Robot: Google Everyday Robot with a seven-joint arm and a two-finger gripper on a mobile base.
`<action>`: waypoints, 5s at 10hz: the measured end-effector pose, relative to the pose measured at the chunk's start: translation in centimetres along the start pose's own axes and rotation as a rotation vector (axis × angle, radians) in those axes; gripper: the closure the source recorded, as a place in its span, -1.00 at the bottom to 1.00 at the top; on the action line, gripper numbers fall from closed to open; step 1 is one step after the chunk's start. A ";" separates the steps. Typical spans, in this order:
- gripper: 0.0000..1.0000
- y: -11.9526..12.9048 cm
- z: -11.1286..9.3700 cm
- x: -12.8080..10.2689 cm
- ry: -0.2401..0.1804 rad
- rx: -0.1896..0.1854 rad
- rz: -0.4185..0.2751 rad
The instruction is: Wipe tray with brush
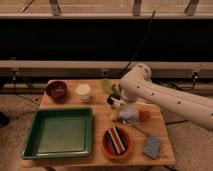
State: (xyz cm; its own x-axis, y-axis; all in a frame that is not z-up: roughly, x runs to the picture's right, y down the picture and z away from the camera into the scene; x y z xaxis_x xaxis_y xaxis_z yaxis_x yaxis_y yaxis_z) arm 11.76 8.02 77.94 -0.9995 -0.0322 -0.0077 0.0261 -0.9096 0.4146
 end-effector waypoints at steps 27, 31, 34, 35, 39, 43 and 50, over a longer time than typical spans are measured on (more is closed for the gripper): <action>1.00 -14.5 2.1 32.2 0.202 0.049 -0.590; 1.00 -14.5 2.2 32.2 0.198 0.051 -0.593; 1.00 -14.0 4.5 34.7 0.170 0.066 -0.616; 1.00 -13.8 5.3 35.5 0.168 0.073 -0.618; 1.00 -13.3 7.8 38.8 0.155 0.099 -0.665; 1.00 -14.2 7.0 44.3 0.197 0.093 -0.776; 1.00 -20.3 6.3 42.6 0.213 0.163 -0.880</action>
State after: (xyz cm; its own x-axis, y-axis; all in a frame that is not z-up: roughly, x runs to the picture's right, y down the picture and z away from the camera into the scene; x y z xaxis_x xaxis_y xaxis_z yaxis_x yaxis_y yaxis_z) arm -31.51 27.72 74.99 -0.6319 0.5539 -0.5421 -0.7618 -0.5728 0.3026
